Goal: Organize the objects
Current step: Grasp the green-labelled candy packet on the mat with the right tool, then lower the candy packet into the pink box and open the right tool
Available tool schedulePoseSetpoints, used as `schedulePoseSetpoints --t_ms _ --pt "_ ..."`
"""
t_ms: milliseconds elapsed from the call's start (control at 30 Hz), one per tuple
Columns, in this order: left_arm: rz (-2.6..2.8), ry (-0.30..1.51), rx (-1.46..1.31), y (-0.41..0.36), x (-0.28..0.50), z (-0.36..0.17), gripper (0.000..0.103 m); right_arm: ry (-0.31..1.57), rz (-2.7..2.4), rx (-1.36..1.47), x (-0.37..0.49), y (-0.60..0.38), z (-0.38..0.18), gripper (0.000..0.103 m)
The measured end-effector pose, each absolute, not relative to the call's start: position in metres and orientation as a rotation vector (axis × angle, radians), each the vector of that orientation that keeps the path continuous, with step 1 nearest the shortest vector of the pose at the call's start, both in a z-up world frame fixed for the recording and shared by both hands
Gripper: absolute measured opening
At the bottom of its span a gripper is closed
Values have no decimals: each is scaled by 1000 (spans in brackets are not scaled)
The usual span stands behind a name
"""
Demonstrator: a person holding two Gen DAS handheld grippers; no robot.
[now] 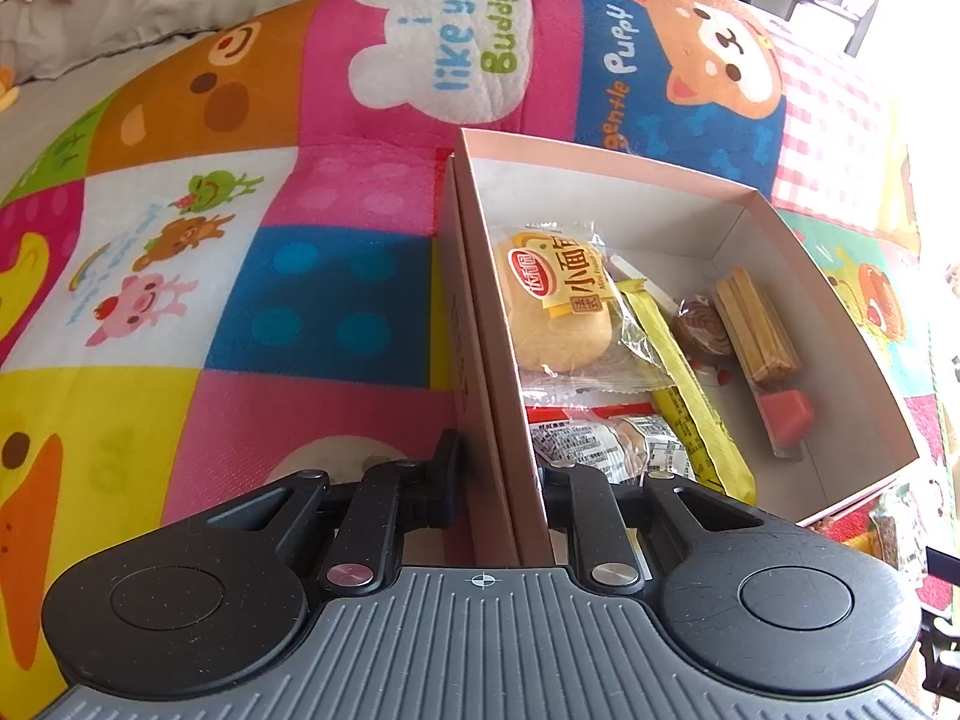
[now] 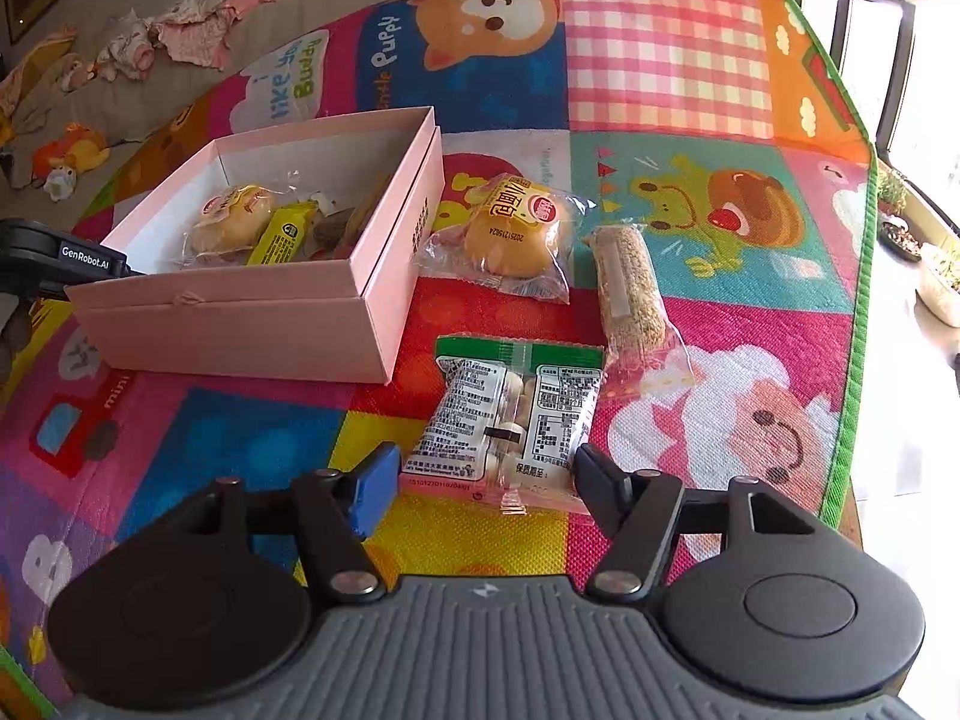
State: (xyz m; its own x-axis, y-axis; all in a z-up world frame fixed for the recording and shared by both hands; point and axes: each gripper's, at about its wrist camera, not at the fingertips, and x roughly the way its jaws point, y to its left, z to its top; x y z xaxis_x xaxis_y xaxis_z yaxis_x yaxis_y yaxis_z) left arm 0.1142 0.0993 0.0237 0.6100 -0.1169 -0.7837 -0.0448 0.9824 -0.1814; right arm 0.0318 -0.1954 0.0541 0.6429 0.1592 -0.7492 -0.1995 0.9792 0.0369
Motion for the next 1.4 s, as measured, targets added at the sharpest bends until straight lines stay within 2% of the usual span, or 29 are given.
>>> schedulePoseSetpoints --t_ms 333,400,533,900,967,1067,1100,1400 --pt "-48 909 -195 99 114 24 20 906 199 -103 -28 -193 58 65" --pt "-49 909 -194 100 114 24 20 908 199 -100 -34 -192 61 70" --pt "-48 909 -194 100 114 24 20 881 164 -65 -28 -195 66 79" --pt "-51 914 -183 98 114 24 20 897 97 13 -2 -190 51 79" --pt "-51 913 -183 98 114 24 20 893 96 2 -2 -187 50 75" --pt "-52 913 -182 98 114 24 20 882 83 -21 -5 -184 51 61" --pt "-52 912 -183 98 114 24 20 885 88 -13 -6 -183 52 59" --pt "-52 914 -180 99 114 24 19 881 197 9 -30 -158 63 56"
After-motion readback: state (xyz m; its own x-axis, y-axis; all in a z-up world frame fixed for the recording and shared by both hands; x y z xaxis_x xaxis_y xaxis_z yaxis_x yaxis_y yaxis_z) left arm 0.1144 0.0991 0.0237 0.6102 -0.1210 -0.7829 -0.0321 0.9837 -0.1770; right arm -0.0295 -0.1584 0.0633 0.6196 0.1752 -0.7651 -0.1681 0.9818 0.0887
